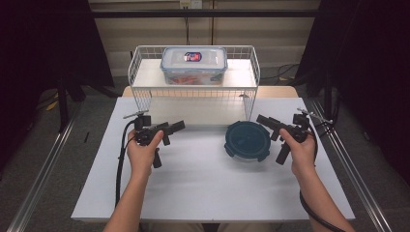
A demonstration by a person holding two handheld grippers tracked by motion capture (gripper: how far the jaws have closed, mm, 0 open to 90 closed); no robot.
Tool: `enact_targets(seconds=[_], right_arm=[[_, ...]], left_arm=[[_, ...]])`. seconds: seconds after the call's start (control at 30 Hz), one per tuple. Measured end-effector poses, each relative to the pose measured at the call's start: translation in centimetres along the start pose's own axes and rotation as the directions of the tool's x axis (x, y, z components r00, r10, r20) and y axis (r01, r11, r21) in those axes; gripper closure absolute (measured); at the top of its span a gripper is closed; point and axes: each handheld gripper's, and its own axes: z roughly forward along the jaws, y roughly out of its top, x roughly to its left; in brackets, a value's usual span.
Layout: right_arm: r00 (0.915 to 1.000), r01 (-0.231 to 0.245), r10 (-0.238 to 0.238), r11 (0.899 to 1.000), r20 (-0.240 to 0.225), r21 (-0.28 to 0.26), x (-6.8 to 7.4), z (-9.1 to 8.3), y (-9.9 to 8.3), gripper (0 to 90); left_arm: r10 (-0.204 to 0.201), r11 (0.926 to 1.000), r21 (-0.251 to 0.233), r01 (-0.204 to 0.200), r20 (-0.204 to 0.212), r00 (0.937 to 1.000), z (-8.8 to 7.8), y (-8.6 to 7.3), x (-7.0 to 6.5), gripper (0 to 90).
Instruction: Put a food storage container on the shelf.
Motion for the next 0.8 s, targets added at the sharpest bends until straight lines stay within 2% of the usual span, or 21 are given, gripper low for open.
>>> enact_targets(seconds=[0.03, 0.07, 0.27, 0.33, 0.37, 0.43, 0.5, 0.63, 0.8], right_arm=[[0.9999, 0.012, -0.012, 1.000, 0.007, 0.000, -0.2, -0.1, 0.0, 26.0], [0.9999, 0.011, -0.011, 1.000, 0.013, 0.002, -0.3, -0.1, 0.0, 27.2], [0.9974, 0.042, -0.043, 0.999, 0.058, 0.028, -0.9, -0.2, 0.1, 37.7], [0.9969, 0.054, -0.056, 0.998, 0.055, 0.041, -1.0, -0.2, 0.2, 41.5], [0.9971, 0.045, -0.047, 0.998, 0.059, 0.046, -1.1, -0.1, 0.1, 42.3], [0.9956, 0.055, -0.059, 0.997, 0.073, 0.055, -1.2, -0.1, 0.1, 46.3], [0.9964, 0.049, -0.053, 0.997, 0.066, 0.061, -1.4, -0.1, 0.1, 48.9], [0.9921, 0.059, -0.067, 0.996, 0.106, 0.073, -1.7, -0.2, 0.1, 56.5], [0.9887, 0.068, -0.079, 0.994, 0.128, 0.084, -2.2, -0.4, -0.1, 65.5]], left_arm=[[0.004, 1.0000, 0.003, -0.004, -0.001, 1.0000, 0.0, 0.0, 0.1, 3.9], [-0.015, 0.9999, 0.003, 0.015, -0.003, 0.9999, 0.1, -0.1, 0.0, 4.2], [-0.019, 0.9997, 0.015, 0.019, -0.008, 0.9998, -0.3, -0.3, 0.2, 4.0], [-0.013, 0.9998, 0.014, 0.013, -0.015, 0.9998, -0.4, -0.4, 0.4, 3.9], [-0.003, 0.9998, 0.018, 0.003, -0.013, 0.9999, -0.5, -0.4, 0.5, 4.0], [-0.026, 0.9995, 0.017, 0.026, -0.023, 0.9994, -0.4, -0.5, 0.5, 3.9], [-0.024, 0.9994, 0.022, 0.025, -0.024, 0.9994, -0.3, -0.6, 0.7, 4.2], [-0.037, 0.9989, 0.029, 0.037, -0.025, 0.9990, -0.2, -0.7, 0.8, 4.2], [-0.033, 0.9989, 0.031, 0.034, -0.027, 0.9991, -0.2, -0.7, 0.7, 4.2]])
